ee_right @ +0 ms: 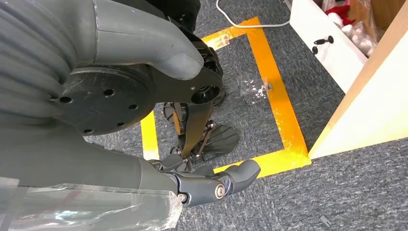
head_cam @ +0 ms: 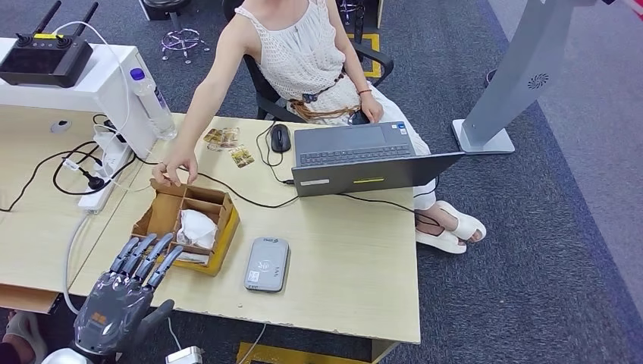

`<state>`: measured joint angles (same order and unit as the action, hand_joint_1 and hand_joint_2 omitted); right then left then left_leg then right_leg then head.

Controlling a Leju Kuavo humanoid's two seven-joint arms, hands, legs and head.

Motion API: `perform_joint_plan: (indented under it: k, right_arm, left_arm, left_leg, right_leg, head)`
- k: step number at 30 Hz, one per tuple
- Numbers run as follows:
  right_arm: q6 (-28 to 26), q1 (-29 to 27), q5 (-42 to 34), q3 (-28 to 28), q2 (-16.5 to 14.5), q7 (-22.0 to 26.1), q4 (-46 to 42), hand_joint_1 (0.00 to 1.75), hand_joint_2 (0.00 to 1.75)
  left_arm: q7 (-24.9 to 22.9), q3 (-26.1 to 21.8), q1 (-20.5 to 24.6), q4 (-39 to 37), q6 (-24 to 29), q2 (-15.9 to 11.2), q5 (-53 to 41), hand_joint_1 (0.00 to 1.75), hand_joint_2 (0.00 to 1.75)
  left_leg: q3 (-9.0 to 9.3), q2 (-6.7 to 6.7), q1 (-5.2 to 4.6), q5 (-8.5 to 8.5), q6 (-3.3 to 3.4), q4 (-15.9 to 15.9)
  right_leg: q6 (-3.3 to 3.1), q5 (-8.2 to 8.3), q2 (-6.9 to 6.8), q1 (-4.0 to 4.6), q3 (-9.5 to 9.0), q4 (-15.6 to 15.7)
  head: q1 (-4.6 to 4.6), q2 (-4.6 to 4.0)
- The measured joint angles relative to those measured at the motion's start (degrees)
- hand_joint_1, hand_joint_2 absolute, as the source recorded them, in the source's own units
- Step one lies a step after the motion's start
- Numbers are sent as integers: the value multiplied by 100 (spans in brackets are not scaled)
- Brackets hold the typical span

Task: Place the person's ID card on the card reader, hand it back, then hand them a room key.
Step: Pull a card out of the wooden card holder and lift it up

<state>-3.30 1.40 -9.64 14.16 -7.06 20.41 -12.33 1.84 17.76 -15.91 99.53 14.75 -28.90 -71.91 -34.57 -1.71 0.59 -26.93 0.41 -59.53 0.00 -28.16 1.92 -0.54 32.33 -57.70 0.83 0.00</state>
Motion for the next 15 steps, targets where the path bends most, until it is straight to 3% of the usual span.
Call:
perform_joint_plan:
  k: [9,15]
  right_arm:
    - [2,0,78,79,0,-40,-1,0,175]
    - [-5,-7,128,161,-2,-64,-2,0,175]
  left_arm:
    - [-358,60,13,23,-16,-57,-100,0,175]
    - [-873,58,89,23,7,147,-429,0,175]
  left_leg:
    - [0,0,1,0,0,0]
    - [0,0,0,0,0,0]
  right_leg:
    - [0,0,0,0,2,0]
    - [0,0,0,0,1,0]
  head:
    - [0,0]
    - [0,0]
